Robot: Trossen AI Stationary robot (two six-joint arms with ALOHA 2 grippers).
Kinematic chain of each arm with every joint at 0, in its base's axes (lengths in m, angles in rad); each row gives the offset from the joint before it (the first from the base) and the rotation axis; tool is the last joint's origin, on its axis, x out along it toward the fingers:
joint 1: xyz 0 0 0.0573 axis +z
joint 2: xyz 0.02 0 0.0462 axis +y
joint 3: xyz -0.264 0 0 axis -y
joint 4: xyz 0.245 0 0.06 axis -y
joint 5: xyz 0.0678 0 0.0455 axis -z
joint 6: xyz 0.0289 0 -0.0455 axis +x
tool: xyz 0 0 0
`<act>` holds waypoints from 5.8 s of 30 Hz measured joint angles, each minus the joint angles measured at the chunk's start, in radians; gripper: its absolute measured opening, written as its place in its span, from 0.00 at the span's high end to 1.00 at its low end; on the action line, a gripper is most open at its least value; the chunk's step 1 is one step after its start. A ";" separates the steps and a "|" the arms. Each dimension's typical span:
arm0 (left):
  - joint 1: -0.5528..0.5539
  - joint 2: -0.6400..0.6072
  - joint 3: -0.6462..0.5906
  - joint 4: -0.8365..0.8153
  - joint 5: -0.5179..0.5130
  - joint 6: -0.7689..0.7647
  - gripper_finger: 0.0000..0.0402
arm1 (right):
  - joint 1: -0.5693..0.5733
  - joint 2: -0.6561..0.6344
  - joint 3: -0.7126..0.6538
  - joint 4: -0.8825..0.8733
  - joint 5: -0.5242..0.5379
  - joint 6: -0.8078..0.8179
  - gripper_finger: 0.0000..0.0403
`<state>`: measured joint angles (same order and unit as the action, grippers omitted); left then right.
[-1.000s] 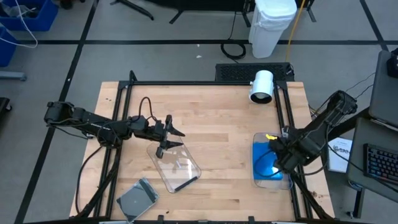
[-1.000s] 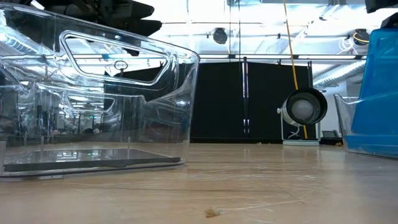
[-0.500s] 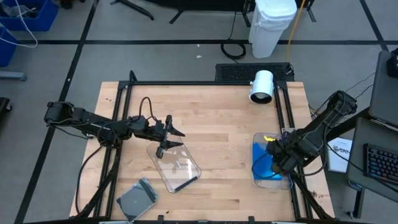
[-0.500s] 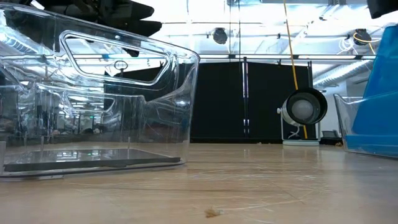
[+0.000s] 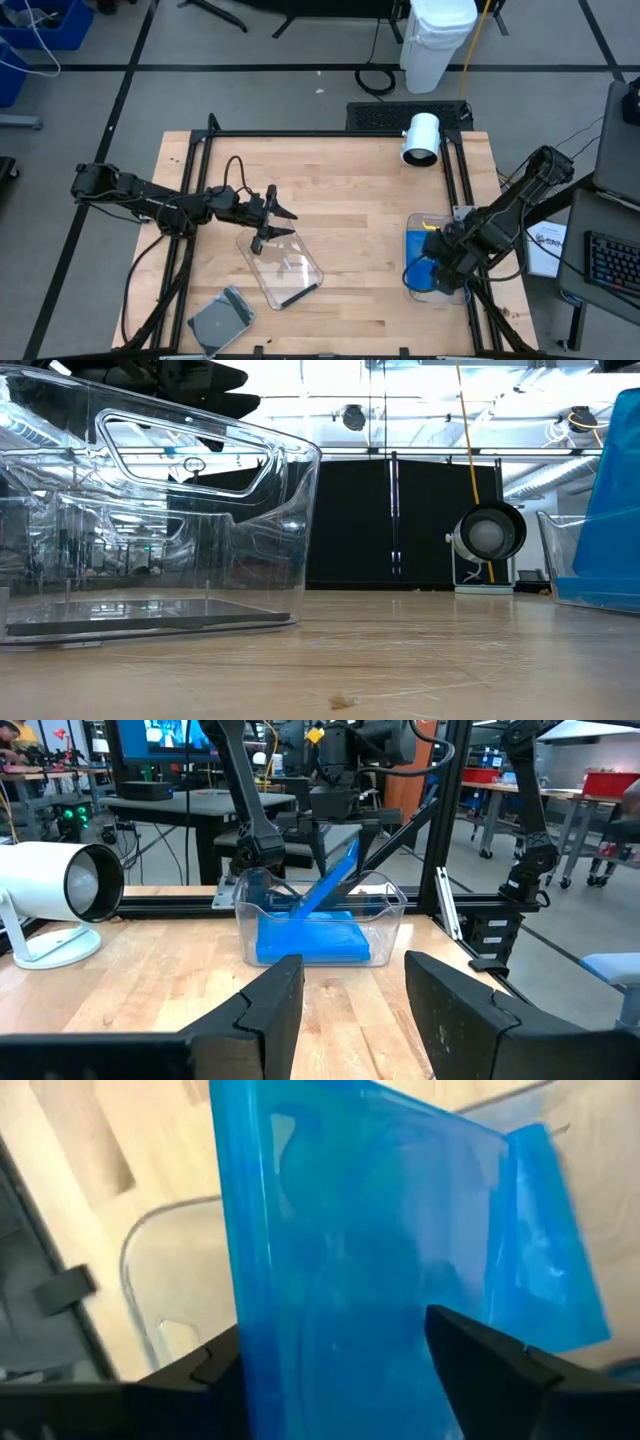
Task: Pick & place jewel cases by type
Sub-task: Put the blue disc case into the right transparent bin, then adjust the left transparent bin
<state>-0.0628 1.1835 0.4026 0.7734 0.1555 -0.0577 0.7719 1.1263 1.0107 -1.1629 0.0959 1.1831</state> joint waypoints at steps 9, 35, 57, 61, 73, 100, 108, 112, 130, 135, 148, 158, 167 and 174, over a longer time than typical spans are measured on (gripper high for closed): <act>0.000 0.000 0.000 -0.001 0.000 -0.009 0.55 | 0.000 0.000 0.000 -0.030 -0.051 0.035 0.33; 0.000 0.000 0.000 -0.014 0.000 -0.029 0.55 | 0.000 0.000 0.002 0.262 0.394 -0.410 0.31; 0.000 0.000 0.000 -0.014 0.000 -0.029 0.55 | -0.585 -0.465 -0.471 1.000 0.212 -1.113 0.38; 0.000 0.000 0.000 -0.014 0.000 -0.029 0.55 | -0.687 -0.552 -0.507 1.047 0.133 -1.176 0.38; 0.000 0.000 0.000 -0.013 0.000 -0.028 0.55 | -0.917 -0.686 -0.640 1.121 0.085 -1.223 0.38; 0.000 0.000 0.000 -0.013 0.000 -0.029 0.55 | -1.094 -0.995 -0.958 1.305 0.058 -1.256 0.38; 0.000 0.000 0.000 -0.013 0.000 -0.029 0.55 | -1.094 -1.110 -0.959 1.262 0.059 -1.285 0.38; 0.000 0.000 0.000 -0.014 0.000 -0.029 0.55 | -1.094 -1.125 -0.960 1.257 0.057 -1.292 0.38; 0.000 0.000 0.000 -0.013 0.000 -0.029 0.55 | -1.094 -1.123 -0.961 1.234 0.188 -1.275 0.38; 0.000 0.000 0.000 -0.013 0.000 -0.029 0.55 | -1.094 -1.123 -0.961 1.259 0.191 -1.275 0.38; 0.000 0.000 0.000 0.032 -0.035 -0.034 0.55 | -1.094 -1.123 -0.962 1.261 0.190 -1.275 0.38; -0.003 0.000 0.000 -0.071 0.126 -0.227 0.55 | -1.094 -1.123 -0.962 1.263 0.190 -1.274 0.38; -0.246 0.001 0.116 -0.270 0.040 -0.184 0.76 | -1.094 -1.123 -0.962 1.263 0.190 -1.274 0.38; -0.475 0.036 0.384 -0.854 -0.363 -0.379 0.98 | -1.094 -1.123 -0.962 1.263 0.190 -1.274 0.38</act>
<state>-0.5373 1.2192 0.7863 -0.0806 -0.2078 -0.4362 -0.3218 0.0032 0.0486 0.1000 0.2858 -0.0910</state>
